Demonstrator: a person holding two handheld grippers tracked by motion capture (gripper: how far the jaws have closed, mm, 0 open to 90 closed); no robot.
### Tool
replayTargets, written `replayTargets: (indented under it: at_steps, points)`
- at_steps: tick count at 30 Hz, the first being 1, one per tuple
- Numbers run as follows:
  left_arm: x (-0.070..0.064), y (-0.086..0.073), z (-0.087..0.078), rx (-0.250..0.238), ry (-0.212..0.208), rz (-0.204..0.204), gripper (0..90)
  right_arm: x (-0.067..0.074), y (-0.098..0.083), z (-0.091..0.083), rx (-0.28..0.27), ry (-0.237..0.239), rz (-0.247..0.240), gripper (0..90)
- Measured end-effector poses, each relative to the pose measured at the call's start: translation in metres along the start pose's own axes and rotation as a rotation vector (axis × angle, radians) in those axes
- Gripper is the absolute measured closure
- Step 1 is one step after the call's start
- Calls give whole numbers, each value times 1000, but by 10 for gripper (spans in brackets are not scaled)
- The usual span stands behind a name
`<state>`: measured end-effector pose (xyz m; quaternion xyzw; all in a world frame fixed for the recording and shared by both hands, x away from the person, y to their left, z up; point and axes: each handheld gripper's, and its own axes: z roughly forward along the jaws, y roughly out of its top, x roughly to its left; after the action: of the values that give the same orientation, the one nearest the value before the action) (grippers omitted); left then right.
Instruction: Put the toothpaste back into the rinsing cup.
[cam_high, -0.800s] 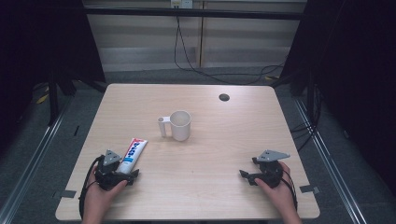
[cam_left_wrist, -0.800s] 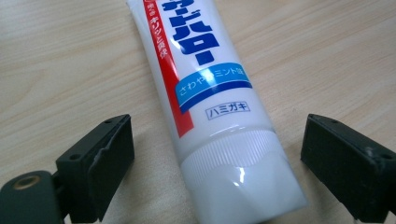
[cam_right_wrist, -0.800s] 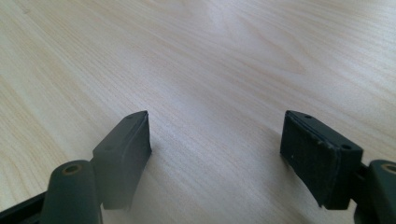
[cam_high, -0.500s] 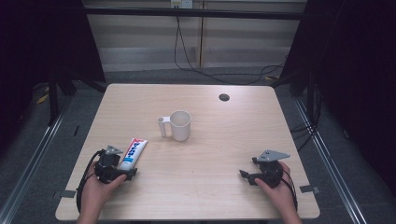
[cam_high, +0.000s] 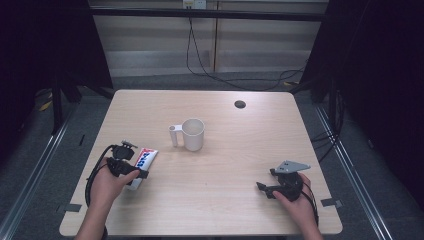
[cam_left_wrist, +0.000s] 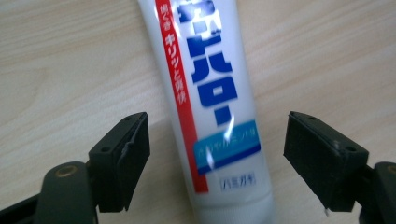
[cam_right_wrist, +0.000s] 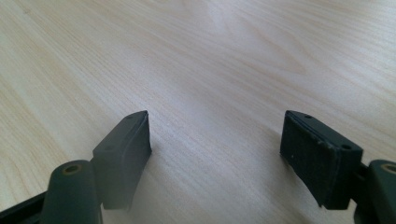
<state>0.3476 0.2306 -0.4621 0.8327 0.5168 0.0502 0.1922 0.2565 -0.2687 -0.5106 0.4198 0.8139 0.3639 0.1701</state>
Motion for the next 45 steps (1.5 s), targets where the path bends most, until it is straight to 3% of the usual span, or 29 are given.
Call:
replayTargets:
  at_steps: [2, 8, 9, 12, 13, 15, 19, 20, 22, 28, 29, 31, 32, 33, 39, 45]
  points:
    - [1, 12, 5, 26, -5, -19, 254, 0, 0, 0, 0, 0, 0, 240]
    - [1, 23, 20, 61, 26, -45, 303, 0, 0, 0, 0, 0, 0, 240]
    - [1, 26, 23, 84, 61, -26, 306, 0, 0, 0, -1, 0, -2, 240]
    - [0, 29, 23, 87, 49, -34, 361, 0, 0, 0, -1, 0, -3, 240]
    - [-6, 32, 24, 117, 86, 17, 397, 0, 0, 0, -1, 0, -2, 240]
    - [-7, 33, 25, 124, 97, -4, 406, 0, 0, 0, -1, 0, -2, 240]
    - [-8, 37, 23, 144, 90, -18, 513, 0, 0, 0, -1, 0, -3, 240]
    - [-7, 37, 21, 139, 90, -10, 603, 0, 0, 0, -1, 0, -3, 241]
    - [-8, 36, 18, 126, 85, 11, 651, 0, 0, 0, -1, 0, -3, 240]
    - [-5, 30, 13, 95, 56, 0, 665, 0, 0, 0, -1, 0, -2, 240]
    - [-4, 28, 9, 60, 42, 2, 665, 0, 0, 0, -1, 1, -2, 241]
    - [-3, 26, 4, 37, 2, -8, 665, 0, 0, 0, -1, 0, -3, 240]
    - [-3, 26, 4, 37, 2, -8, 665, 0, 0, 0, -1, 0, -3, 240]
    - [-3, 25, -2, -1, -14, -10, 665, 0, 0, 0, -1, 1, -2, 241]
    - [-6, 25, -17, -78, -29, 17, 667, 0, 0, 0, -1, 0, -3, 241]
    - [-9, 25, -25, -132, -45, 17, 667, 0, 0, 0, -1, 1, -2, 241]
